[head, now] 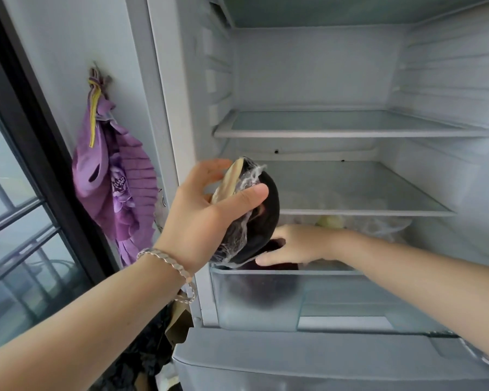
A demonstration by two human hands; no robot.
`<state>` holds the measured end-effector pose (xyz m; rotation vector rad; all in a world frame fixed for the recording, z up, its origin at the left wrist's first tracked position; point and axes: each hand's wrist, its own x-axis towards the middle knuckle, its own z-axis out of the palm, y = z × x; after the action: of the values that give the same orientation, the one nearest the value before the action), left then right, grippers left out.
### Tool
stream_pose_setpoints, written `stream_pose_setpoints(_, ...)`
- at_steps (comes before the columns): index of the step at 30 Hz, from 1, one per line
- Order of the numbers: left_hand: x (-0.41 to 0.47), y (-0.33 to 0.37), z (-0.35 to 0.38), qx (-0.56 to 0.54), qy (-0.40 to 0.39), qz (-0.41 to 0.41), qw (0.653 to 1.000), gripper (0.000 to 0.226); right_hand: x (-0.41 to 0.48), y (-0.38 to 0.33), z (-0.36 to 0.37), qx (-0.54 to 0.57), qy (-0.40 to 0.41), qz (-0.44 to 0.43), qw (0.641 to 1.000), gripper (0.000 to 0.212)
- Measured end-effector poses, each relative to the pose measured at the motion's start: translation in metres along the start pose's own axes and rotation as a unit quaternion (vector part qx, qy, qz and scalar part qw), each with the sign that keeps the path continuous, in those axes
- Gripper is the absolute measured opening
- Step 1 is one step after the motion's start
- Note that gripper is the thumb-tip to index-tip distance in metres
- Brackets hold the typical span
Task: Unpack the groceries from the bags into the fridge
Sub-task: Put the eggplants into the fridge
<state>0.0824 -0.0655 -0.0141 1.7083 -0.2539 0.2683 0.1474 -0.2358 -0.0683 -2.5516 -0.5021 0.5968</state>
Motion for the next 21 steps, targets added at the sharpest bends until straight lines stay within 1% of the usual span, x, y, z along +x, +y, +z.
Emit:
stream_pose_setpoints(1, 0.001, -0.001, 0.003, -0.004, 0.009, -0.01, 1.0, 0.065, -0.011, -0.002, -0.005, 0.009, 0.025, -0.025, 0.999, 0.046)
stream_pose_setpoints(2, 0.003, -0.003, 0.006, -0.013, 0.019, -0.025, 0.999, 0.063, -0.023, -0.005, -0.012, 0.04, 0.068, -0.05, 0.996, 0.031)
stream_pose_setpoints(3, 0.005, -0.005, 0.01, -0.026, 0.028, -0.045, 0.998, 0.06, -0.035, -0.007, -0.02, 0.112, 0.111, -0.079, 0.984, 0.028)
stream_pose_setpoints(4, 0.006, -0.006, 0.014, -0.036, 0.035, -0.065, 0.997, 0.058, -0.045, -0.008, -0.028, 0.205, 0.132, -0.111, 0.963, 0.037)
stream_pose_setpoints(5, 0.007, -0.006, 0.02, -0.05, 0.039, -0.077, 0.995, 0.055, -0.054, -0.007, -0.036, 0.307, 0.119, -0.139, 0.934, 0.052)
stream_pose_setpoints(6, 0.008, -0.004, 0.026, -0.066, 0.042, -0.078, 0.994, 0.053, -0.063, -0.009, -0.042, 0.394, 0.083, -0.162, 0.901, 0.067)
stream_pose_setpoints(7, 0.008, -0.002, 0.034, -0.076, 0.038, -0.071, 0.994, 0.052, -0.069, -0.012, -0.044, 0.438, 0.055, -0.177, 0.88, 0.084)
stream_pose_setpoints(8, 0.009, 0.0, 0.043, -0.083, 0.03, -0.061, 0.994, 0.053, -0.073, -0.014, -0.046, 0.445, 0.049, -0.188, 0.874, 0.095)
stream_pose_setpoints(9, 0.009, 0.004, 0.053, -0.092, 0.019, -0.049, 0.994, 0.054, -0.075, -0.016, -0.045, 0.44, 0.065, -0.193, 0.875, 0.093)
stream_pose_setpoints(11, 0.012, 0.007, 0.071, -0.1, -0.011, -0.035, 0.994, 0.06, -0.073, -0.017, -0.046, 0.446, 0.136, -0.188, 0.865, 0.069)
stream_pose_setpoints(12, 0.016, 0.007, 0.076, -0.098, -0.028, -0.039, 0.994, 0.063, -0.072, -0.013, -0.048, 0.45, 0.163, -0.177, 0.86, 0.066)
stream_pose_setpoints(15, 0.028, 0.001, 0.077, -0.133, -0.129, -0.102, 0.977, 0.055, -0.075, 0.007, -0.053, 0.431, 0.212, -0.128, 0.867, 0.078)
stream_pose_setpoints(16, 0.033, -0.004, 0.076, -0.153, -0.154, -0.129, 0.968, 0.056, -0.077, 0.014, -0.054, 0.43, 0.214, -0.116, 0.87, 0.078)
stream_pose_setpoints(17, 0.036, -0.008, 0.076, -0.157, -0.172, -0.136, 0.963, 0.059, -0.079, 0.019, -0.054, 0.433, 0.215, -0.106, 0.869, 0.073)
stream_pose_setpoints(18, 0.039, -0.013, 0.077, -0.15, -0.185, -0.133, 0.962, 0.06, -0.081, 0.023, -0.054, 0.437, 0.221, -0.109, 0.865, 0.067)
stream_pose_setpoints(19, 0.041, -0.017, 0.078, -0.114, -0.185, -0.13, 0.967, 0.059, -0.083, 0.024, -0.054, 0.432, 0.235, -0.112, 0.863, 0.061)
stream_pose_setpoints(20, 0.045, -0.021, 0.079, -0.069, -0.189, -0.126, 0.972, 0.056, -0.083, 0.029, -0.056, 0.399, 0.262, -0.117, 0.871, 0.056)
stream_pose_setpoints(21, 0.047, -0.021, 0.078, 0.023, -0.191, -0.113, 0.975, 0.05, -0.083, 0.032, -0.06, 0.33, 0.299, -0.115, 0.888, 0.056)
